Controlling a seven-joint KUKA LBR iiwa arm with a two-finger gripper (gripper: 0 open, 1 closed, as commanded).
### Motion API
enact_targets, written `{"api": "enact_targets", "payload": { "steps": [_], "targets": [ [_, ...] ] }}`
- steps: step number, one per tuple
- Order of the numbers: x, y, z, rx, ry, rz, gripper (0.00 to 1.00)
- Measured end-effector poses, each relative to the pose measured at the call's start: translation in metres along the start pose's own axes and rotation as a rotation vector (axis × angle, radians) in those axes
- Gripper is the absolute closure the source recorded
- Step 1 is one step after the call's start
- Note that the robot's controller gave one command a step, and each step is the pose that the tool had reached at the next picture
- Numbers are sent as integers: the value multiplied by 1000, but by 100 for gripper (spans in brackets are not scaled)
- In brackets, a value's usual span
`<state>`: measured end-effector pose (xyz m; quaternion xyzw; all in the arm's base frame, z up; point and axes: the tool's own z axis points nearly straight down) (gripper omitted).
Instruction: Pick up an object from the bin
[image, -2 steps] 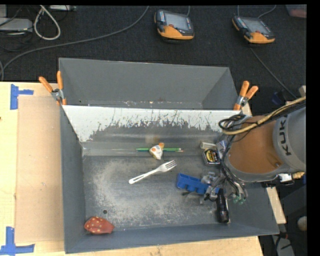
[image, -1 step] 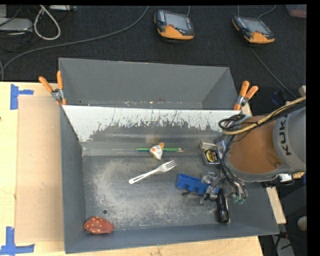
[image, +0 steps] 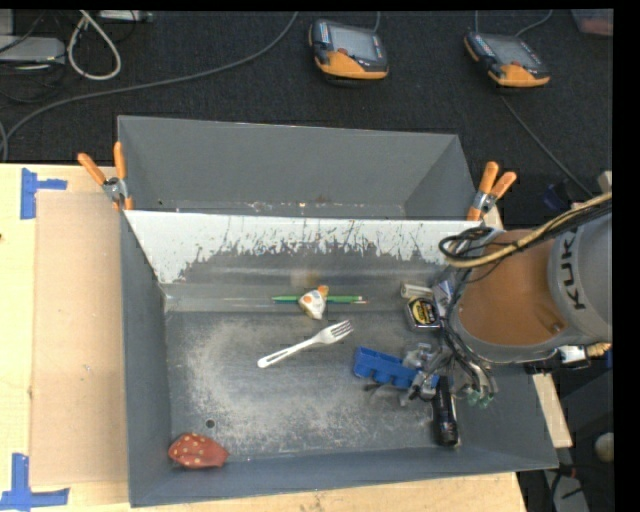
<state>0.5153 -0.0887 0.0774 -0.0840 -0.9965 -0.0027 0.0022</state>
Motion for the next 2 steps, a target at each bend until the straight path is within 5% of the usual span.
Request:
{"api": "enact_targets", "payload": {
  "steps": [2],
  "targets": [
    [4, 0, -88, -1, 12, 0, 100]
  ]
}}
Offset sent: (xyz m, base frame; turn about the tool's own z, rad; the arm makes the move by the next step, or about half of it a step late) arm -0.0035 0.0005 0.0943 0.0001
